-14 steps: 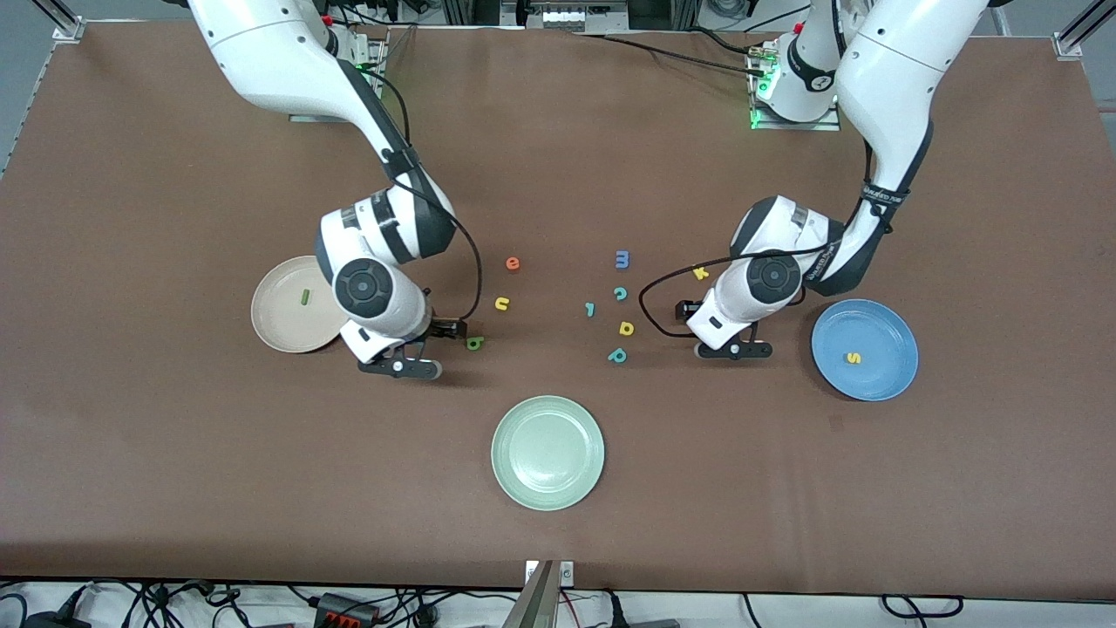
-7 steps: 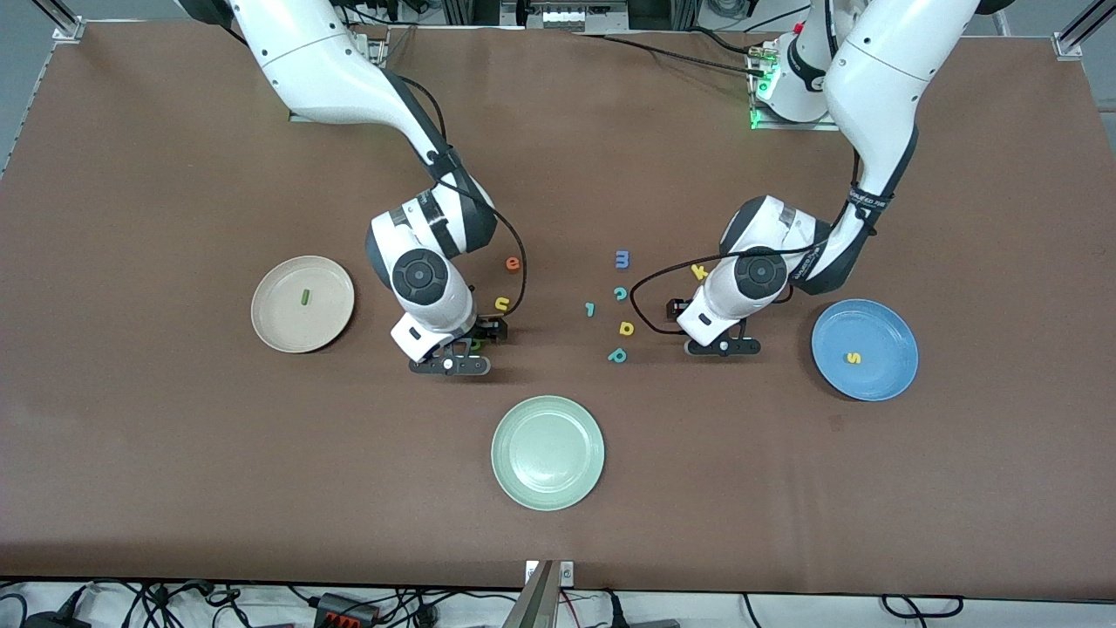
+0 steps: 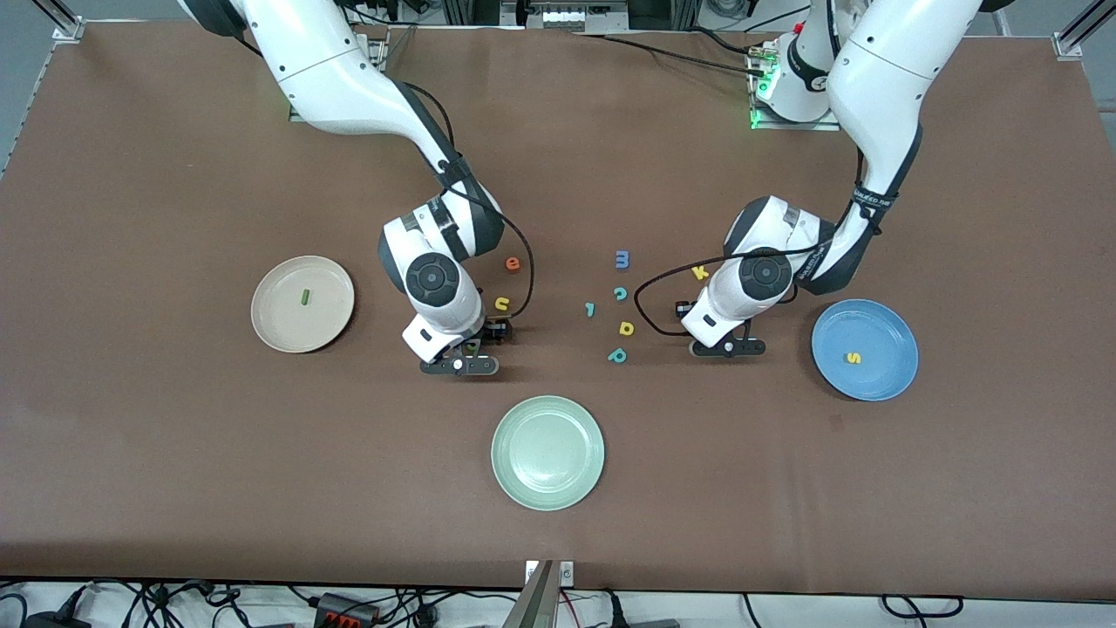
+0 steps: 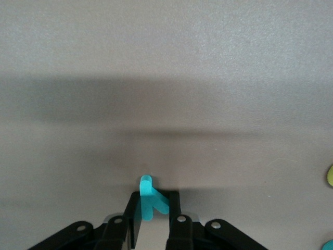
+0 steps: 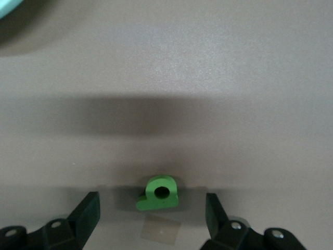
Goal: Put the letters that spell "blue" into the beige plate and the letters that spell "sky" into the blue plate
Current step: 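Grasp the cyan y with the left gripper while the right grasps green a, then carry the y to the blue plate while the right gripper carries a, then grasp the yellow k with the left gripper while the right gripper releases a, then move the right gripper back to the letters while the left gripper holds k, then grasp the yellow u with the right gripper while the left gripper carries k, then release the k on the blue plate while the right gripper carries u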
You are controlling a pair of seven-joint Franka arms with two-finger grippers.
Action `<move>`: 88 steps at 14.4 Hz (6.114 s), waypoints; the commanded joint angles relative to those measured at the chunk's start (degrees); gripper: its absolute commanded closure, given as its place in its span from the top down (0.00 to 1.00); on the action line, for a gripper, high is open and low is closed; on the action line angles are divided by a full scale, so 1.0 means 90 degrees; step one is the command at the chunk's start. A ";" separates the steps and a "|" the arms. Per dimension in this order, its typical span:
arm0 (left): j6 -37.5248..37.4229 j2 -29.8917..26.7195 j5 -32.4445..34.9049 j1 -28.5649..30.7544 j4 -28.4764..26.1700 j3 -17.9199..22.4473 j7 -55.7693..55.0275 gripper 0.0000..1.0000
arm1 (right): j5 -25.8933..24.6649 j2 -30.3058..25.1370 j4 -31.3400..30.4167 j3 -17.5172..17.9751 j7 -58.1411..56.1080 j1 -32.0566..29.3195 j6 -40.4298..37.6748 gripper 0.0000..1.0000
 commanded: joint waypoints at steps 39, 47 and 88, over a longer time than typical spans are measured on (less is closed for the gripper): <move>0.0257 -0.0327 0.1549 0.1951 -0.1582 -0.2164 -0.1906 0.79 | 0.0028 -0.2143 -0.2727 -0.0082 -0.2565 -0.2547 -0.1199 1.00; 0.0188 -0.0365 0.1568 0.1804 -0.1582 -0.2164 -0.2443 0.08 | 0.0145 -0.1423 -0.1301 -0.0033 -0.0645 -0.0605 -0.1200 1.00; -0.6403 -0.0871 0.1267 0.3484 0.3955 -0.2351 0.2273 1.00 | 0.0731 -0.1215 -0.0800 -0.0501 -0.2157 -0.1703 -0.2028 0.16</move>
